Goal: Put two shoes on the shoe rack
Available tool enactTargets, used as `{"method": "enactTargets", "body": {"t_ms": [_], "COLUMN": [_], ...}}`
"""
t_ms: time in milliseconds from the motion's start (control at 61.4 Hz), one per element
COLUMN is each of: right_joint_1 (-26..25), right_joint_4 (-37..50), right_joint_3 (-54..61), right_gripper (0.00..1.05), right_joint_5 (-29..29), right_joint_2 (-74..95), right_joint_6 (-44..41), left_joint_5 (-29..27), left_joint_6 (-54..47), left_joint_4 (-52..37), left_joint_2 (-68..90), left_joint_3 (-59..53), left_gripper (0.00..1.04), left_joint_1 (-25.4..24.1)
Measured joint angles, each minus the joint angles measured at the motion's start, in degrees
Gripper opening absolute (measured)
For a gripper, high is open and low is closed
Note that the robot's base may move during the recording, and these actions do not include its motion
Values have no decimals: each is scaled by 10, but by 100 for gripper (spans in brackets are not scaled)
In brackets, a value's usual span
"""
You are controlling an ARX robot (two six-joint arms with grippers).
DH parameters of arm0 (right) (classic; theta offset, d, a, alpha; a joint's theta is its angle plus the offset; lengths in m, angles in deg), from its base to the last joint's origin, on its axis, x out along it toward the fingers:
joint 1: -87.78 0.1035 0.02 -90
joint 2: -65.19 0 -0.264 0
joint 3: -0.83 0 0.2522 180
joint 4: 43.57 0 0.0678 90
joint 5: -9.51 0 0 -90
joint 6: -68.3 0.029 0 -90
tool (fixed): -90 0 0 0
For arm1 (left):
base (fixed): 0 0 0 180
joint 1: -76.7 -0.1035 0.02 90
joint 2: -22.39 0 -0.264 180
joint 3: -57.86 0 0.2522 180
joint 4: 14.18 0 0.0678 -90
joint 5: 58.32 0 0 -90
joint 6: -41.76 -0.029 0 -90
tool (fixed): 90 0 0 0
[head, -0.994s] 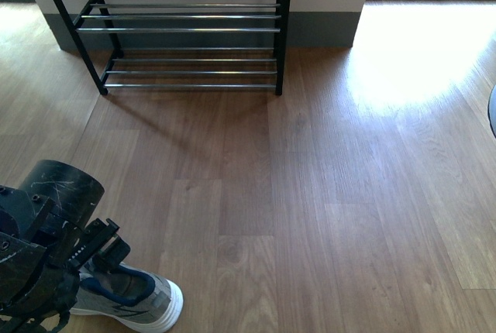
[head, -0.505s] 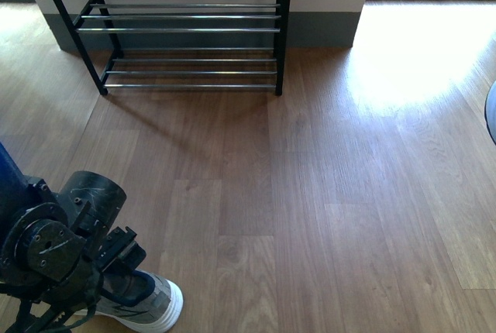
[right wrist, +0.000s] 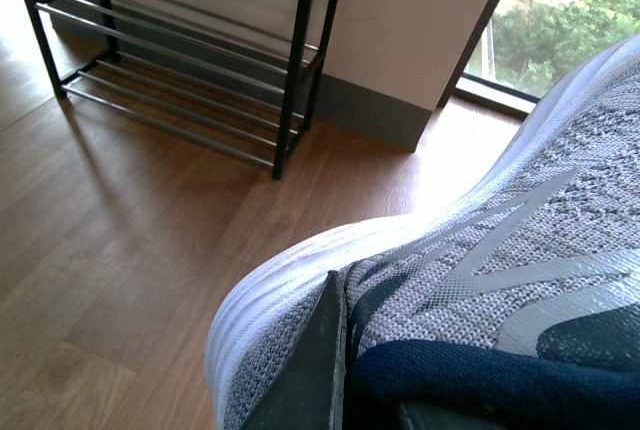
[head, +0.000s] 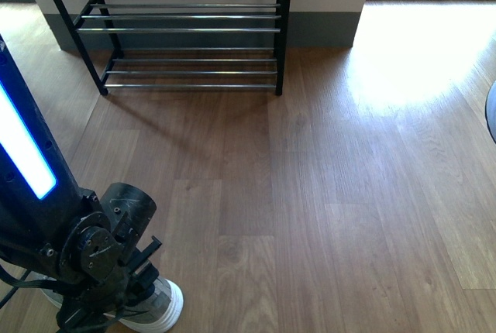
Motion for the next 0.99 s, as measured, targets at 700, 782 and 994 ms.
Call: {"method": "enactTargets", "body": {"t_ms": [700, 782, 994], "right_joint_1": [0, 0, 0], "right_joint_4": [0, 0, 0], "right_joint_3": [0, 0, 0], "right_gripper": [1, 1, 1], "right_joint_5": [0, 0, 0], "right_joint_2": [0, 0, 0], "right_joint_6": [0, 0, 0], "left_joint_5": [-142, -178, -239], "left_joint_6": [-346, -459, -641], "left_joint_4": [-148, -166, -32], "left_joint_2": [-331, -449, -824], "left_joint_3": [-220, -272, -349], "left_gripper": [2, 2, 2], "left_joint_1": [-44, -49, -73]}}
